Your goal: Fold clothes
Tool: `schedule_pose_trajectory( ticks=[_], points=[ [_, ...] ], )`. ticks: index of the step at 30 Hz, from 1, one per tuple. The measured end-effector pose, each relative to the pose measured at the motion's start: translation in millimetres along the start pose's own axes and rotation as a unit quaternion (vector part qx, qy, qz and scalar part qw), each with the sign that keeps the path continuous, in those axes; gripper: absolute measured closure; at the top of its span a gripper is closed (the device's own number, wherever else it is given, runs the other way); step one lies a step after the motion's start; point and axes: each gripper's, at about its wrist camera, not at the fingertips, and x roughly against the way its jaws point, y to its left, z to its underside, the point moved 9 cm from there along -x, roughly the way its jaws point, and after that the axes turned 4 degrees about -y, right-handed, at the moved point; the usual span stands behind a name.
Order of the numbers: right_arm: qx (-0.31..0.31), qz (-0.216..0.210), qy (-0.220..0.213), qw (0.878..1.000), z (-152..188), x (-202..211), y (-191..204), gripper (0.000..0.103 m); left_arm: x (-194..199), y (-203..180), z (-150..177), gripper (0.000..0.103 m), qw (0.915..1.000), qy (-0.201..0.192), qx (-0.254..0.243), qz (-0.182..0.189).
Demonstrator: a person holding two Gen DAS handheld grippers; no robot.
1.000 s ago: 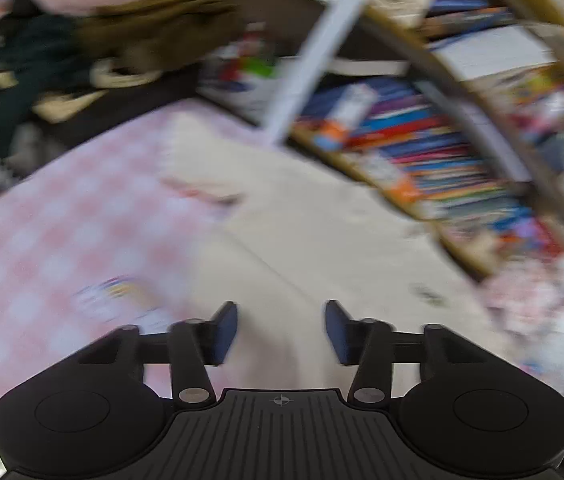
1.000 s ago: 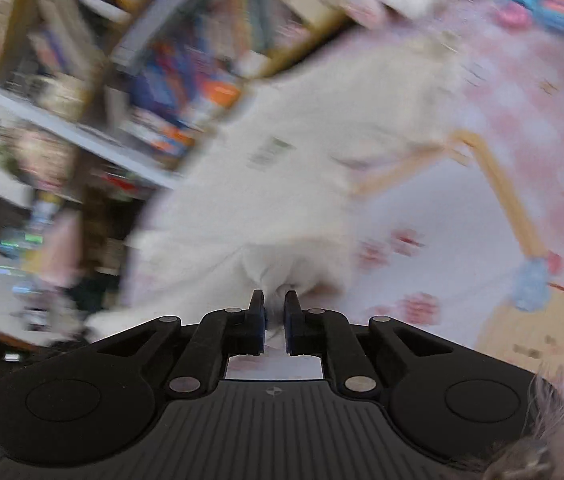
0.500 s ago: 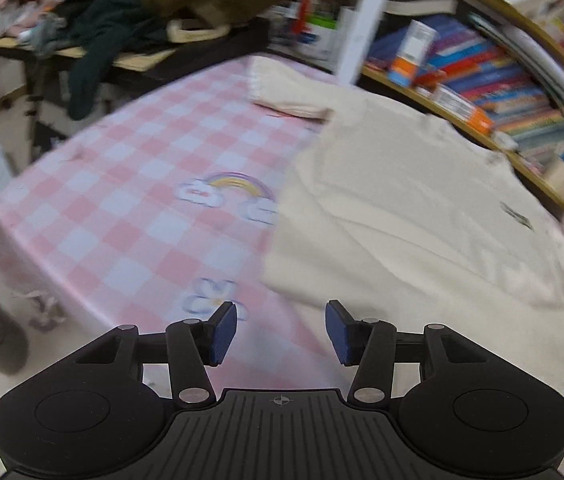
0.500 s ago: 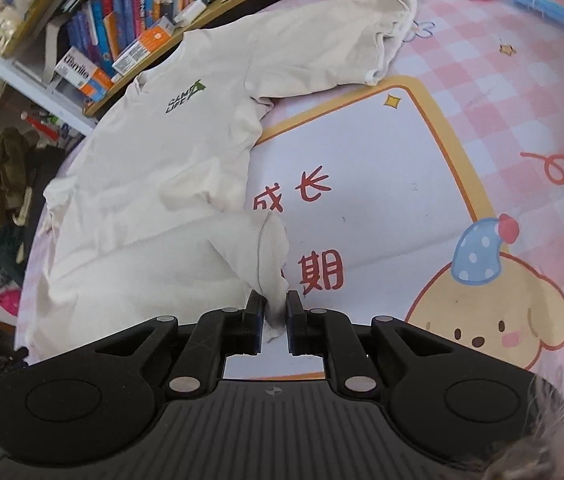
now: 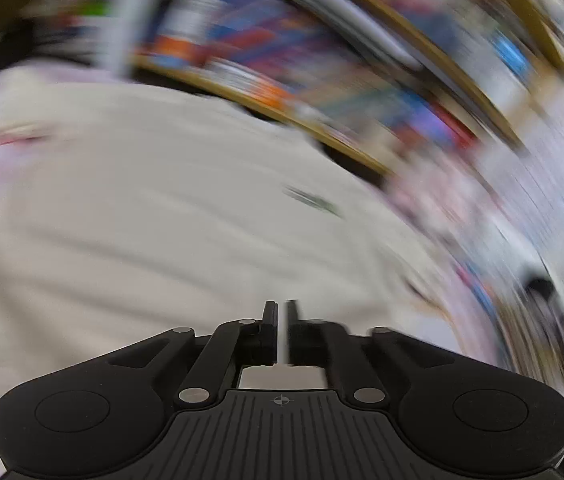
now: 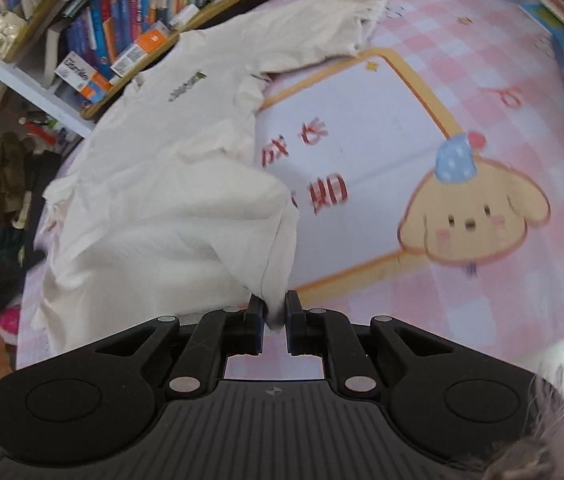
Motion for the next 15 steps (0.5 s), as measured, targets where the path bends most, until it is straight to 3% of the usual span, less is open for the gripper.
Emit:
schedule_pose_trajectory(
  ticks=[2,3,7,9,11,12,15],
  points=[
    [-0.005,0.008,-0.009,1.0,5,4,4,0.093,10,-11,9,0.092,0.999,0.002,-0.039,0.022],
    [-0.008,0.009,-0.017,1.0,7,7,5,0.093,19,-4,14,0.092,0.9989,0.004,-0.045,0.016],
    [-0.019,0.023,-0.035,0.999,14,16,4,0.091,65,59,31,0.091,0.9963,0.007,-0.017,-0.084],
    [-0.028,0.029,-0.038,0.998,18,17,1,0.091,89,93,39,0.08,0.9884,0.009,-0.001,-0.151],
    [-0.037,0.032,-0.038,0.998,22,18,-1,0.091,103,114,46,0.039,0.9809,0.012,0.018,-0.193],
    [-0.039,0.034,-0.038,0.998,24,18,-2,0.091,107,120,47,0.037,0.9787,0.01,0.028,-0.203],
    [-0.04,0.041,-0.038,0.998,27,17,-1,0.091,99,113,55,0.037,0.9826,0.015,0.036,-0.182]
  ],
)
